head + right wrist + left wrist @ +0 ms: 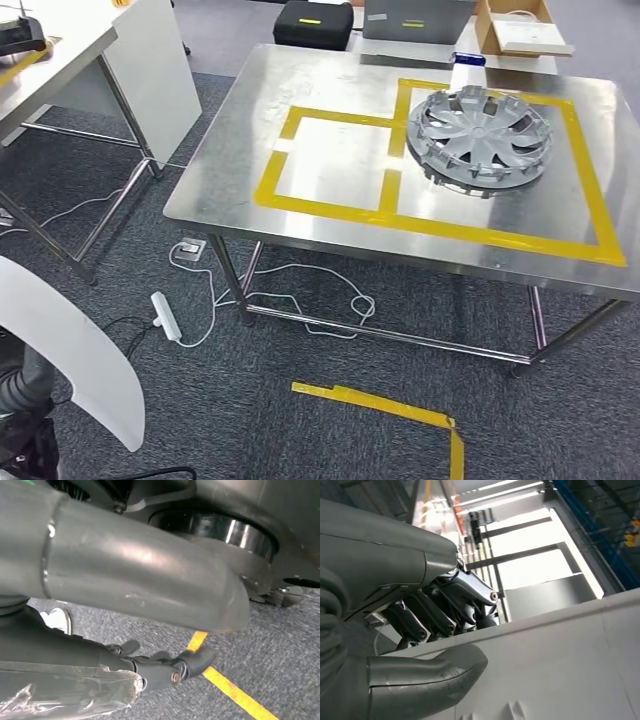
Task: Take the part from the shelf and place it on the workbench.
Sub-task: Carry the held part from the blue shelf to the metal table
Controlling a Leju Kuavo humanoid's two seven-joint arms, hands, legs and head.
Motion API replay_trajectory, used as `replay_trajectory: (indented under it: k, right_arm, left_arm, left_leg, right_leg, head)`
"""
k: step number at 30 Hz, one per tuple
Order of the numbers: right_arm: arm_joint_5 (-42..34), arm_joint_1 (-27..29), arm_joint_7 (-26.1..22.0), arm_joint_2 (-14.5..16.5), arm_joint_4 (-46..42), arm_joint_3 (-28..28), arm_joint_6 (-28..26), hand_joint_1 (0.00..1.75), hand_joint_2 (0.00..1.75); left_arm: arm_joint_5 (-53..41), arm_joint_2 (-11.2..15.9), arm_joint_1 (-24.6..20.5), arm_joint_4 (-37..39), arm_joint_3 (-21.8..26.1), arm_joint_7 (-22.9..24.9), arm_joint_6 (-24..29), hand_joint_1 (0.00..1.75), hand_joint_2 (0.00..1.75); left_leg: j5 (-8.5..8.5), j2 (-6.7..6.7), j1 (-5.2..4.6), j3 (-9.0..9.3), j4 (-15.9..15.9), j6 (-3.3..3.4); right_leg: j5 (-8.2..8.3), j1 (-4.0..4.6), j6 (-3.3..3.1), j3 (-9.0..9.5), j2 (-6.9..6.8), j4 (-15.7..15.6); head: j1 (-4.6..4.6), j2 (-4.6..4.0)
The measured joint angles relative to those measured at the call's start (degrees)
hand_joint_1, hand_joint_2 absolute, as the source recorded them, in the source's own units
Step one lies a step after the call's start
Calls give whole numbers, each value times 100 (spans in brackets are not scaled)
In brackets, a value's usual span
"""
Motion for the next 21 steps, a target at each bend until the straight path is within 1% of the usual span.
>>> replay_trajectory:
  k: [1, 2, 3, 4, 5, 6, 7, 8, 9, 10, 11, 12, 13, 14, 16, 17, 18, 19, 21]
  right_arm:
    - [3, 0, 1, 1, 1, 1, 0, 0, 0]
    - [6, -3, 1, 1, 1, 2, 0, 0, 0]
    - [8, -8, 1, 2, 1, 2, 0, 0, 0]
    - [10, -12, 0, 2, 1, 2, 0, 0, 0]
    - [10, -14, 0, 2, 3, 0, 0, 0, 0]
    - [10, -9, 1, 2, 5, -1, 0, 0, 0]
    - [10, -1, 1, 2, 7, 1, 0, 0, 0]
    - [10, 9, 2, 2, 8, 3, 0, 0, 0]
    - [10, 16, 2, 2, 8, 6, 0, 0, 0]
    - [10, 20, 2, 2, 9, 7, 0, 0, 0]
    - [9, 20, 3, 2, 11, 8, 0, 0, 0]
    - [10, 15, 4, 2, 13, 7, 0, 0, 0]
    - [10, 13, 5, 2, 15, 5, 0, 0, 0]
    - [9, 13, 9, 2, 19, 4, 0, 0, 0]
    - [10, 28, 10, 2, 22, 4, 0, 0, 0]
    - [10, 34, 11, 2, 24, 5, 0, 0, 0]
    - [11, 34, 9, 2, 23, 5, 0, 0, 0]
    - [11, 28, 9, 2, 23, 4, 0, 0, 0]
    - [11, 20, 8, 2, 25, 0, 0, 0, 0]
  left_arm:
    - [0, -1, 2, 1, 2, -2, 1, 164, 175]
    - [-1, -2, 0, 1, 3, -3, 1, 164, 175]
    - [-1, -2, -2, 1, 3, -5, 1, 164, 175]
    - [-1, -2, -3, 1, 3, -6, 1, 164, 175]
    - [-1, -3, -4, 2, 2, -7, 1, 164, 175]
    - [-1, -4, -2, 2, 2, -7, 3, 164, 175]
    - [-1, -6, 0, 3, 1, -7, 7, 164, 175]
    - [-1, -8, 2, 3, 1, -7, 10, 164, 175]
    - [-1, -9, 3, 3, 2, -7, 14, 164, 175]
    - [-1, -10, 3, 3, 2, -7, 17, 164, 175]
    - [-1, -11, 1, 3, 3, -7, 17, 164, 175]
    - [-1, -11, -2, 4, 4, -7, 19, 164, 175]
    - [-1, -12, -3, 4, 4, -5, 19, 164, 175]
    - [-1, -14, -4, 5, 4, -3, 20, 164, 175]
    - [-1, -15, -3, 5, 5, -1, 22, 164, 175]
    - [-1, -15, -7, 5, 6, -1, 24, 164, 175]
    - [-1, -14, -11, 5, 9, -2, 26, 164, 175]
    - [-1, -13, -13, 5, 11, -2, 29, 164, 175]
    - [-1, -10, -11, 6, 13, -1, 33, 164, 175]
  left_leg:
    - [-10, -1, 7, 28, -20, 41]
    - [-25, 0, 13, 65, -36, 83]
    - [-40, 1, 17, 102, -49, 118]
    - [-62, 5, 13, 127, -58, 143]
    - [-85, 7, 6, 141, -57, 159]
    - [-111, 8, -1, 157, -56, 166]
    - [-141, 8, -6, 187, -56, 168]
    - [-177, 7, -9, 231, -55, 165]
    - [-219, 5, -11, 291, -55, 158]
    - [-266, 5, -11, 362, -56, 146]
    - [-310, 5, -12, 427, -60, 127]
    - [-348, 6, -15, 468, -65, 99]
    - [-382, 7, -19, 494, -73, 65]
    - [-393, 7, -24, 515, -70, 29]
    - [-397, 6, -28, 550, -13, -34]
    - [-407, 6, -28, 535, 101, -59]
    - [-467, 6, -27, 452, 294, -82]
    - [-577, 7, -24, 309, 567, -104]
    - [-875, 7, -19, -120, 1227, -136]
  right_leg:
    - [-16, -4, 32, 15, -6, 31]
    - [-72, -9, 59, -18, -13, 142]
    - [-183, -16, 80, -136, -18, 358]
    - [-332, -22, 97, -326, -23, 684]
    - [-486, -25, 112, -573, -25, 1079]
    - [-588, -26, 121, -818, -25, 1425]
    - [-593, -27, 120, -995, -25, 1619]
    - [-478, -26, 115, -1075, -26, 1613]
    - [-247, -26, 98, -1042, -26, 1387]
    - [40, -25, 77, -935, -28, 1015]
    - [229, -14, 56, -825, -34, 688]
    - [313, 3, 23, -726, -43, 418]
    - [341, 19, -11, -665, -52, 270]
    - [293, 35, -48, -651, -57, 239]
    - [314, 24, -117, -556, -53, 169]
    - [298, 10, -148, -494, -50, 140]
    - [278, -3, -178, -413, -48, 116]
    - [251, -10, -203, -359, -48, 97]
    - [180, -4, -232, -282, -40, 91]
  head:
    - [11, 0]
    - [23, -1]
    - [39, -1]
    - [51, -1]
    - [62, -1]
    - [64, 0]
    - [64, 0]
    - [66, 0]
    - [66, 0]
    - [67, 0]
    - [66, 0]
    - [68, 0]
    - [64, 0]
    - [56, 0]
    - [47, 0]
    - [37, -1]
    - [25, -1]
    - [8, -1]
    - [-12, 0]
